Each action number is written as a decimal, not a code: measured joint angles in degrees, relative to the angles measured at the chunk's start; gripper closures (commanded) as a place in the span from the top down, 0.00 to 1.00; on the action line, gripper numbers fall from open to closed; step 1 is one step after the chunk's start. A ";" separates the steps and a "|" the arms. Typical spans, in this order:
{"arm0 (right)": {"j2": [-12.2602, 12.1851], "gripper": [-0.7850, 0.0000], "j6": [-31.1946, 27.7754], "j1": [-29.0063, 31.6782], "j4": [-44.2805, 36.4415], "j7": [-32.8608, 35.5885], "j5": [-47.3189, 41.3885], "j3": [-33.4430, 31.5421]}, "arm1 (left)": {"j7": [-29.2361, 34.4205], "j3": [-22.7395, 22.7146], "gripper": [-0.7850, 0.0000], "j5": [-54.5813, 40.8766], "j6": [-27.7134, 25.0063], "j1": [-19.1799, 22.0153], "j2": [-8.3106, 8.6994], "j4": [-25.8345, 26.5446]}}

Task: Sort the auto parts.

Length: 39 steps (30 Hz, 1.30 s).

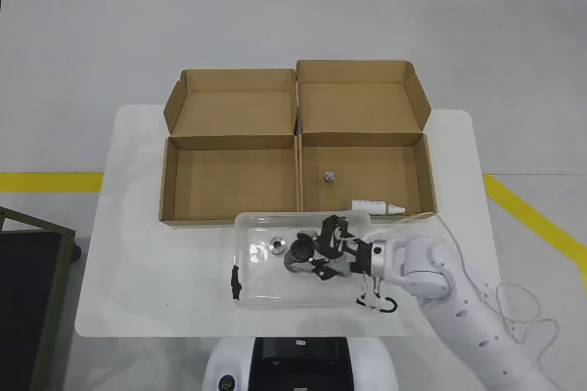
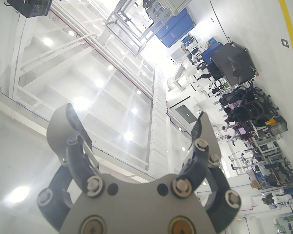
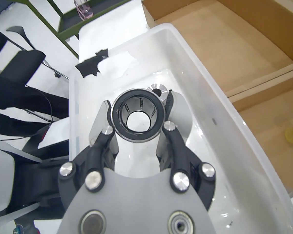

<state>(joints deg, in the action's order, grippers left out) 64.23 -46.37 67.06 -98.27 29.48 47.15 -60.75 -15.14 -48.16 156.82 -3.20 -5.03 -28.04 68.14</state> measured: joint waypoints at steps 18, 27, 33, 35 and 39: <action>-1.21 0.00 -4.23 3.69 -0.55 -6.99 -21.39 -4.44 | 0.00 0.00 1.00 0.00 0.00 0.00 0.00 0.00; -0.75 0.00 -2.15 0.79 -2.04 -9.87 -23.89 -4.15 | 0.00 0.00 1.00 0.00 0.00 0.00 0.00 0.00; -0.56 0.00 -3.03 -0.43 -1.75 -11.95 -25.95 -4.52 | 0.00 0.00 1.00 0.00 0.00 0.00 0.00 0.00; -0.50 0.00 -2.45 -0.96 -1.70 -12.00 -25.98 -4.59 | 0.00 0.00 1.00 0.00 0.00 0.00 0.00 0.00; -0.25 0.00 -1.26 -2.29 -1.63 -11.98 -25.52 -3.96 | 0.00 0.00 1.00 0.00 0.00 0.00 0.00 0.00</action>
<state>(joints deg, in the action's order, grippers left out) 63.98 -47.63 64.77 -99.90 17.50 21.63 -64.72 -15.14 -48.16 156.82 -3.20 -5.03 -28.04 68.14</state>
